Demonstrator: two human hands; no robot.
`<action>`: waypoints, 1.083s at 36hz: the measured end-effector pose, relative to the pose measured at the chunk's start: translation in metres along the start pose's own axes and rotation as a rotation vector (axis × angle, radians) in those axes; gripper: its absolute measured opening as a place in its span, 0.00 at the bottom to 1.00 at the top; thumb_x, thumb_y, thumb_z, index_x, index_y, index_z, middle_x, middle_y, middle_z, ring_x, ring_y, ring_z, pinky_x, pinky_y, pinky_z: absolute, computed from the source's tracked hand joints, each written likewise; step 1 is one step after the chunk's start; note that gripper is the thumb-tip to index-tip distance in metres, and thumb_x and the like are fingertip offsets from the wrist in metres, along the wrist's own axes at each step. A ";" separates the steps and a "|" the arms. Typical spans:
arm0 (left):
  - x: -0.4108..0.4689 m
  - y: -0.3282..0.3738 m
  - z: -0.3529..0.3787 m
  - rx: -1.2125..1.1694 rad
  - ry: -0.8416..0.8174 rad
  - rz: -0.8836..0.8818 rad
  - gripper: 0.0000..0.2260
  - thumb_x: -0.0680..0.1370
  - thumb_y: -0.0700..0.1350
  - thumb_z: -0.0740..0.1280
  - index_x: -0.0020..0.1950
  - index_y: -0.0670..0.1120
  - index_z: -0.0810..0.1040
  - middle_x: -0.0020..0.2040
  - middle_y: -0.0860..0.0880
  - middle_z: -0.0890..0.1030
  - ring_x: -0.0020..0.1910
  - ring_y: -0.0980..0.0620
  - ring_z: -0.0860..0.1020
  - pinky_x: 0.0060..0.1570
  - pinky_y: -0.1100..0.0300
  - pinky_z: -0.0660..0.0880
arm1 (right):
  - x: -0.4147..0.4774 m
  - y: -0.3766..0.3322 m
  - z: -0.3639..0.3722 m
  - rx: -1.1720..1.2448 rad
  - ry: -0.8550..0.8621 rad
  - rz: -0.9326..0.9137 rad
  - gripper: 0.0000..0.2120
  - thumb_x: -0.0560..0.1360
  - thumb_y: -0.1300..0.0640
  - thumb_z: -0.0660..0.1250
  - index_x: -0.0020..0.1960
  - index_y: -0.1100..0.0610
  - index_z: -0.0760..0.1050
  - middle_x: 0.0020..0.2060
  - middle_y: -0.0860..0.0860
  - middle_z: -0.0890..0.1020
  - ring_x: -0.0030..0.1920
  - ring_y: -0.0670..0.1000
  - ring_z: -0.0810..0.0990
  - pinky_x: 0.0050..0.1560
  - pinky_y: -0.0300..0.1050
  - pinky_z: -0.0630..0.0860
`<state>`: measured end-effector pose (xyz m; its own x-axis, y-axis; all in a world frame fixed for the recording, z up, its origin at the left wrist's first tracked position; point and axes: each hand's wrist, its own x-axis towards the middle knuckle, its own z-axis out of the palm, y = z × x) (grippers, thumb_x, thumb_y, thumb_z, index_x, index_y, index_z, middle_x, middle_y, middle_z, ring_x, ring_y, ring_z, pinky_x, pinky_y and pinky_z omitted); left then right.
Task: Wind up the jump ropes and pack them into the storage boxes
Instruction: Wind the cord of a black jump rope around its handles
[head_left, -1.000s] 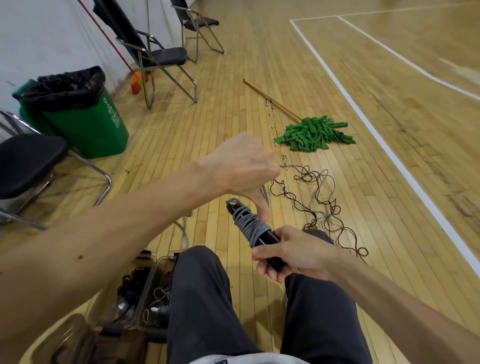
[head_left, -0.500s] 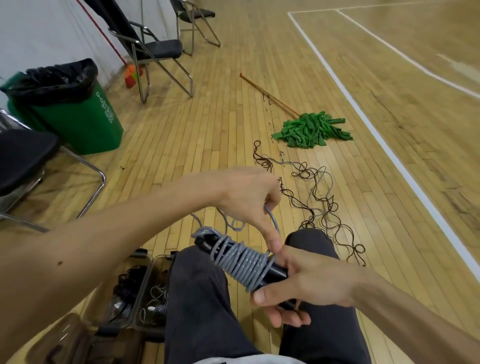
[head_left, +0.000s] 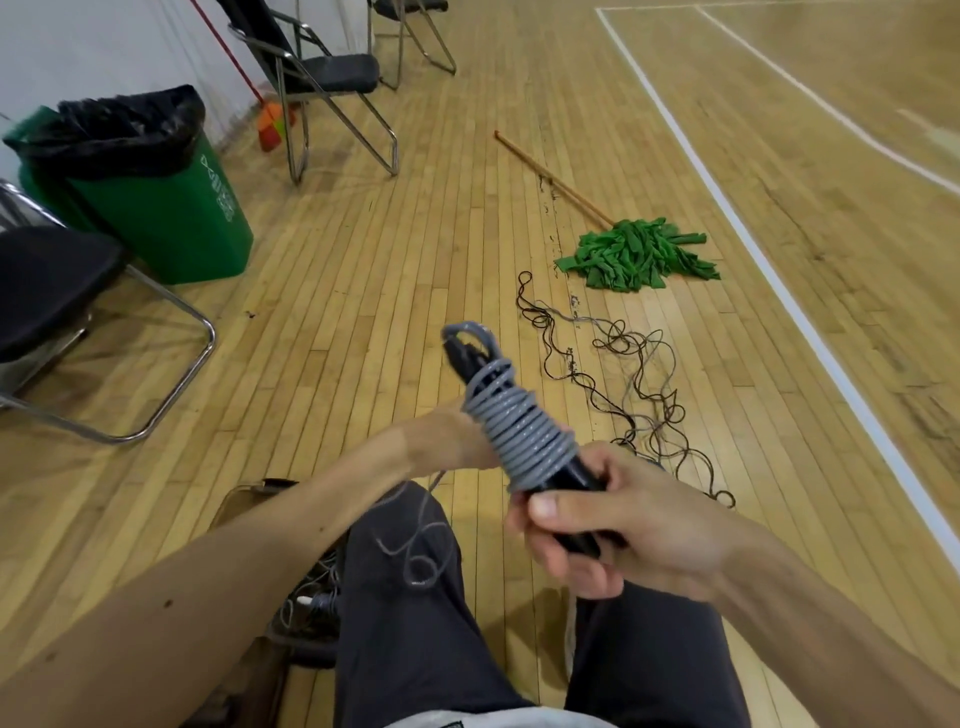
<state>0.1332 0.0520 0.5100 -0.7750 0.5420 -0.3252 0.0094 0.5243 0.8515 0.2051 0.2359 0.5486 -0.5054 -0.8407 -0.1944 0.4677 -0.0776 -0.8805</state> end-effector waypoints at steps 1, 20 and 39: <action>-0.001 -0.005 0.001 0.005 0.039 0.008 0.17 0.81 0.34 0.64 0.34 0.48 0.72 0.28 0.53 0.74 0.27 0.65 0.72 0.33 0.70 0.70 | 0.001 0.001 -0.003 0.020 0.025 -0.005 0.13 0.71 0.49 0.77 0.48 0.58 0.82 0.33 0.52 0.80 0.27 0.45 0.75 0.26 0.36 0.70; -0.012 -0.026 0.025 -0.120 0.093 -0.013 0.23 0.86 0.53 0.55 0.37 0.44 0.77 0.25 0.51 0.67 0.26 0.52 0.64 0.30 0.59 0.63 | 0.011 0.019 -0.054 -0.100 0.481 0.104 0.09 0.75 0.60 0.71 0.51 0.64 0.75 0.34 0.55 0.77 0.30 0.48 0.71 0.27 0.37 0.67; -0.026 -0.018 0.034 0.603 0.093 -0.070 0.14 0.84 0.57 0.59 0.47 0.49 0.76 0.33 0.54 0.72 0.29 0.57 0.68 0.31 0.60 0.64 | 0.005 0.049 -0.103 -0.349 0.753 0.169 0.05 0.77 0.64 0.71 0.48 0.65 0.76 0.32 0.55 0.79 0.28 0.48 0.72 0.26 0.39 0.68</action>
<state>0.1744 0.0504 0.4893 -0.8383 0.4476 -0.3112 0.2913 0.8503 0.4383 0.1507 0.2828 0.4595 -0.8546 -0.2355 -0.4628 0.3924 0.2908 -0.8726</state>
